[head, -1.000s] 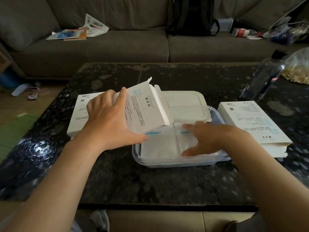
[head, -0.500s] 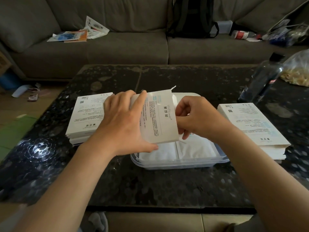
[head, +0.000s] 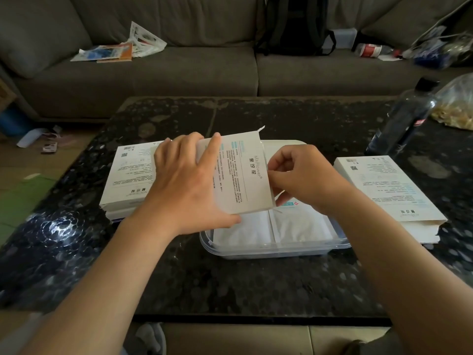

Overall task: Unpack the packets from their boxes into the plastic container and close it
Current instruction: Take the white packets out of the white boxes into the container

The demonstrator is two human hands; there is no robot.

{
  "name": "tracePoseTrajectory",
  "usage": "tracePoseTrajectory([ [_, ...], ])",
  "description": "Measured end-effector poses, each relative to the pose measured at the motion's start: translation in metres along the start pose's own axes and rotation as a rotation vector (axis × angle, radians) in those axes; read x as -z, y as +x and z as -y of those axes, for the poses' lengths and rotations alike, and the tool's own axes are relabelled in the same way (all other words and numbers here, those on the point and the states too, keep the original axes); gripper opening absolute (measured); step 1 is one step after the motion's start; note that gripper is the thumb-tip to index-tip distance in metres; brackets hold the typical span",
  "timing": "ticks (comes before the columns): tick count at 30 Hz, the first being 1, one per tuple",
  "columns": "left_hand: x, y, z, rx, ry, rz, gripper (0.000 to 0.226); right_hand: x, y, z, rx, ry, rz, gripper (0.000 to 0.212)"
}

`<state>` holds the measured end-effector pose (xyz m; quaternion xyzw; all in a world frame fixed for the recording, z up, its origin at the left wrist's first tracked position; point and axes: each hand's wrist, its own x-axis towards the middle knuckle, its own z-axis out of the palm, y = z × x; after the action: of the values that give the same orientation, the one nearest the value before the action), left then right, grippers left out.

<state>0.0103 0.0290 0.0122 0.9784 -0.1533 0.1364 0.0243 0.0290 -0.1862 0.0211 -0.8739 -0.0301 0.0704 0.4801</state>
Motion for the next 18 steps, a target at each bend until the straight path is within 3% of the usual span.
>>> tracePoseTrajectory([
  [9,0.007,0.002,0.020,0.118,-0.047,0.068,0.142,0.012,-0.003,0.004,-0.103,0.280,-0.139,0.019],
  [16,0.019,0.003,0.044,0.295,-0.075,0.065,0.144,0.030,-0.008,0.009,-0.003,0.557,-0.287,0.012],
  [18,0.021,0.003,0.050,0.330,-0.073,0.064,0.143,0.034,-0.011,0.011,0.030,0.651,-0.262,0.021],
])
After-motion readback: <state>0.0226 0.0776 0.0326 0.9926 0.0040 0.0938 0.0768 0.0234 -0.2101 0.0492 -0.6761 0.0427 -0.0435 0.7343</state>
